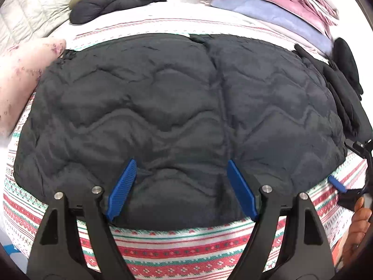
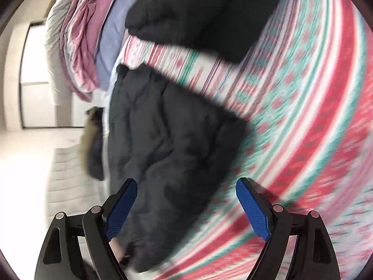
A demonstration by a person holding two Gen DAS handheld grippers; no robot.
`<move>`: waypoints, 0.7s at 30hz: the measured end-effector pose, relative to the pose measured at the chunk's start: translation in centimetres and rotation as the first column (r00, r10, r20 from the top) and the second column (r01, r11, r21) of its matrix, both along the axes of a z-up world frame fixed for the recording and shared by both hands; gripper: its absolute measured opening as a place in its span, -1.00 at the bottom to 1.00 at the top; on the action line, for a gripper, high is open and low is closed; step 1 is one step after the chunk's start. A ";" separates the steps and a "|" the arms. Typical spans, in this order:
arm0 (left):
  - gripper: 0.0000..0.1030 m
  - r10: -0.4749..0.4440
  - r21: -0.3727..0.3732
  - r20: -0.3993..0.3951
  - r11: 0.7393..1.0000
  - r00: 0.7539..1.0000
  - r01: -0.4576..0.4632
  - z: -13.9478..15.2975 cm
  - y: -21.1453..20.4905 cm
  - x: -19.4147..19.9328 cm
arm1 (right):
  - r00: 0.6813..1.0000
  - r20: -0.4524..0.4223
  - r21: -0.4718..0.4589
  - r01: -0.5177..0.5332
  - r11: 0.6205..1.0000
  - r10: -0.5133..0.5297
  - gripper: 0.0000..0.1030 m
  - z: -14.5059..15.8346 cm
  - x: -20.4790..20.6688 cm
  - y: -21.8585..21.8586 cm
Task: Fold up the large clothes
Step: 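Position both open grippers over the black jacket's hem edge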
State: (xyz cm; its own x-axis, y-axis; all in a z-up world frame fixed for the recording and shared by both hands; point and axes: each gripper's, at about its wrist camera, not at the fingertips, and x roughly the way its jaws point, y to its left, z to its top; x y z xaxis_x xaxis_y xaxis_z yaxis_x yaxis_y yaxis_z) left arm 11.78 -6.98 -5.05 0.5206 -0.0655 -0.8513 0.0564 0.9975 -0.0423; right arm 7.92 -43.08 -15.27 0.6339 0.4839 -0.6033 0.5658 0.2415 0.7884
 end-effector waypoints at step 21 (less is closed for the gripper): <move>0.56 0.222 -0.176 -0.055 0.957 0.973 -0.228 0.2 8.6 2.5 | 0.994 0.052 -0.121 0.103 0.987 -0.097 -0.16 -0.4 4.9 3.5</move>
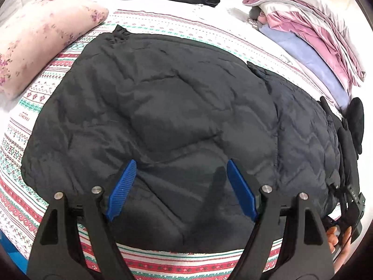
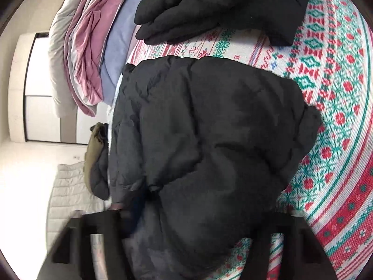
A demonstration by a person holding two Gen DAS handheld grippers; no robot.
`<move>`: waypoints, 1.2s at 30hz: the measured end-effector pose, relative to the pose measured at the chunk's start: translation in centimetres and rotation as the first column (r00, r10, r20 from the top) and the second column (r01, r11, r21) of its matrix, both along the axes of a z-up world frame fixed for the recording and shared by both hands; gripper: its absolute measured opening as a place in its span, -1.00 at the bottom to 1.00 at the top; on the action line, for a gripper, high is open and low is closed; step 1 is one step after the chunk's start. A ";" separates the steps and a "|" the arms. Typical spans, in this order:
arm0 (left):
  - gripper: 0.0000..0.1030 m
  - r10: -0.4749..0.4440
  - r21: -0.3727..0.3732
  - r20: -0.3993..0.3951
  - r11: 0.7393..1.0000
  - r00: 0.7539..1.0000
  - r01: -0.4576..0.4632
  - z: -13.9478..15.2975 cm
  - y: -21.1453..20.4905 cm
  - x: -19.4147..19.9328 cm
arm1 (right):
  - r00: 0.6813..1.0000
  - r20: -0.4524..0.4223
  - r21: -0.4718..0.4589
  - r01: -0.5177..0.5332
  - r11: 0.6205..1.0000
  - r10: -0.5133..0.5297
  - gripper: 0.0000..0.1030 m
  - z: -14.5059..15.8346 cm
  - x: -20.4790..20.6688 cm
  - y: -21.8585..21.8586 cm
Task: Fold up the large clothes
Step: 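Position both open grippers over the black jacket's hem edge, then grasp the jacket hem with both grippers and lift it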
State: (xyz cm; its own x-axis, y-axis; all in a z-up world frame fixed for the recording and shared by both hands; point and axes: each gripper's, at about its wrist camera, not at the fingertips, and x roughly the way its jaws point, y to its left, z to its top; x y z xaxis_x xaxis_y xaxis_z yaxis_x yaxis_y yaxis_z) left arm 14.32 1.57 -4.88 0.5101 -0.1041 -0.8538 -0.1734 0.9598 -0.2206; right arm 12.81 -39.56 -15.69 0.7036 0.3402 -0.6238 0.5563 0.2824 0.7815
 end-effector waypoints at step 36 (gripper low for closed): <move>0.14 0.112 -0.313 -0.031 0.943 0.993 -0.116 -2.0 6.2 1.7 | 0.846 0.201 -0.958 0.065 0.279 0.494 -0.75 20.3 -3.8 17.8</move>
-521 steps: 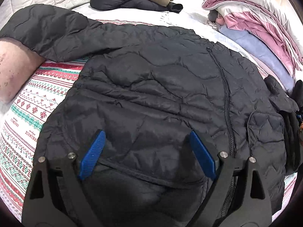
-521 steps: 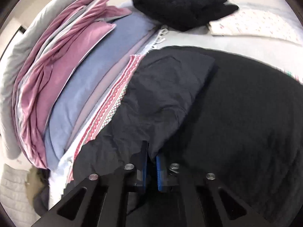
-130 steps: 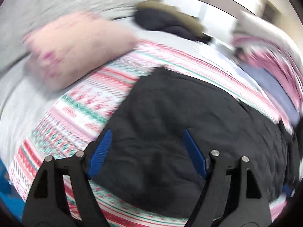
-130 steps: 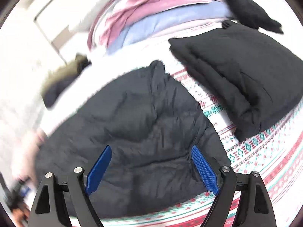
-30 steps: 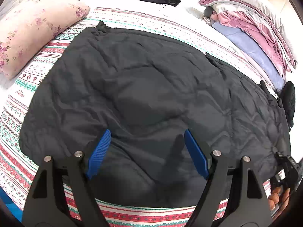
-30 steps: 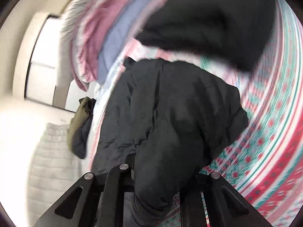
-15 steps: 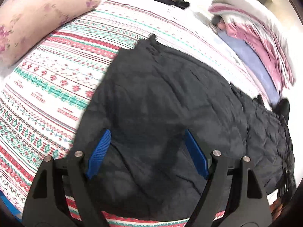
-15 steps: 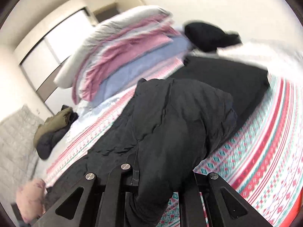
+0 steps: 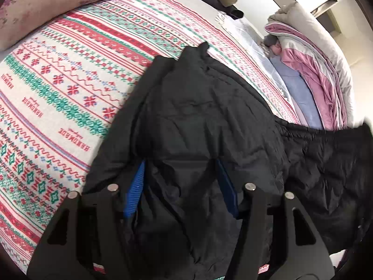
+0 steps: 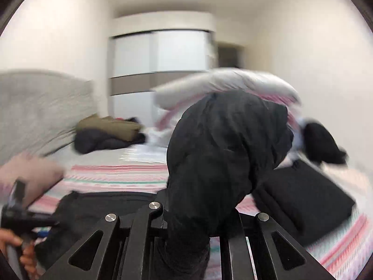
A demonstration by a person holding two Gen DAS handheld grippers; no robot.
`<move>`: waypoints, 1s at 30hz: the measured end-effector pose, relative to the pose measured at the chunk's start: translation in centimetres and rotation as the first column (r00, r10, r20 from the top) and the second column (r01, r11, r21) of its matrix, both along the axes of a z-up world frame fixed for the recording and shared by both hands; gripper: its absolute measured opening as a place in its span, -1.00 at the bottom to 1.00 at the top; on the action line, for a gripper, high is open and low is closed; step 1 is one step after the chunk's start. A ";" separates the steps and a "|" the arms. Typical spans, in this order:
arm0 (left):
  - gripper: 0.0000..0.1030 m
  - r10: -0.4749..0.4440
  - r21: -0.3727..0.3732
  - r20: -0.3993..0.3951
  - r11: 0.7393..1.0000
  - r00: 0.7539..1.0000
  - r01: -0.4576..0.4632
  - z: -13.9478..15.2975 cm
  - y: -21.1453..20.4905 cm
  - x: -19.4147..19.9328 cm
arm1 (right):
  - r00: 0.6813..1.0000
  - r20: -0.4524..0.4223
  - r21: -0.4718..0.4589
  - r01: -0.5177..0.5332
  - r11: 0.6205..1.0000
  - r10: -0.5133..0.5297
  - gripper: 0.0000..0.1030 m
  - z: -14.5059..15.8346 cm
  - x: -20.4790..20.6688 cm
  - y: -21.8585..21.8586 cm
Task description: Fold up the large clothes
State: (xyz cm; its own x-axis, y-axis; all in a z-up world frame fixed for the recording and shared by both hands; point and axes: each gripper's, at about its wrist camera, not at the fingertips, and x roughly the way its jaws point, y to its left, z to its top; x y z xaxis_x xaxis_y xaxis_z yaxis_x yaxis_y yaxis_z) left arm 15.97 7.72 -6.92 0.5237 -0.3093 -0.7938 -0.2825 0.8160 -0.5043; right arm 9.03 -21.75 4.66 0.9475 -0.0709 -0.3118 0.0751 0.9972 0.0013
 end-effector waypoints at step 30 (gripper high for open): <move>0.31 0.166 -0.217 0.158 0.968 0.973 -0.129 3.9 8.0 -3.7 | 0.606 -0.387 -0.022 -0.760 0.650 0.695 0.54 -7.2 -0.9 14.6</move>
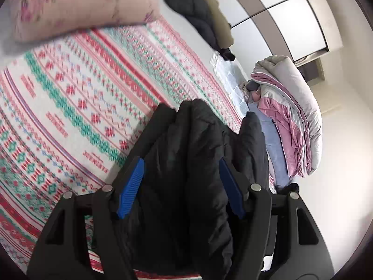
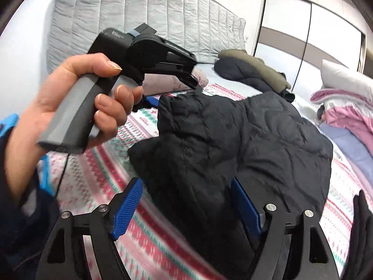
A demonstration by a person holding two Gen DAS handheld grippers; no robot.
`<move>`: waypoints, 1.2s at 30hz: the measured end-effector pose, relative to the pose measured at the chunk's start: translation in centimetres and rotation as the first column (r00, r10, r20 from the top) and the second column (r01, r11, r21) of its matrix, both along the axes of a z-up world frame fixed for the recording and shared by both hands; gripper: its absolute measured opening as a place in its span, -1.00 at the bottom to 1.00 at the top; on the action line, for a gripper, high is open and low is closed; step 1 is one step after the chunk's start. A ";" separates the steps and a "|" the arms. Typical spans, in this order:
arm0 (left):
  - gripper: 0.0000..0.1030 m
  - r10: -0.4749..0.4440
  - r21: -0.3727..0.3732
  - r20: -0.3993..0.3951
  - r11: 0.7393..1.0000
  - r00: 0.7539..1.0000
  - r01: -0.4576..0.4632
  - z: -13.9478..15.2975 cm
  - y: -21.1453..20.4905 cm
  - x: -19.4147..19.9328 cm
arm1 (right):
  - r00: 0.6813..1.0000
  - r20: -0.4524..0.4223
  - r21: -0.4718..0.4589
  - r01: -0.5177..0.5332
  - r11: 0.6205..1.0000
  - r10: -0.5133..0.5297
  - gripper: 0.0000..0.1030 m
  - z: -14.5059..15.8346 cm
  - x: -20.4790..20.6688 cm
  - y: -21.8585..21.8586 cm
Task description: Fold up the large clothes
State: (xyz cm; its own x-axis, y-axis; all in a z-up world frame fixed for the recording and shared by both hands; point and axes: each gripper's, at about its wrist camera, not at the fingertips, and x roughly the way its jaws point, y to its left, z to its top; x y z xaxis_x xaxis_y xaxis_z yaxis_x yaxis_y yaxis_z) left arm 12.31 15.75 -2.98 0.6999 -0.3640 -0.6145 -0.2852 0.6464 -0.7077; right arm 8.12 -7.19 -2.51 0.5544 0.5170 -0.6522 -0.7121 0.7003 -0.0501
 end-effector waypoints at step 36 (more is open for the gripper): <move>0.35 -0.108 0.338 -0.080 0.932 0.991 0.129 -0.5 -6.9 3.0 | 0.935 -0.316 0.060 0.188 0.980 -0.160 0.57 -5.7 7.5 -0.1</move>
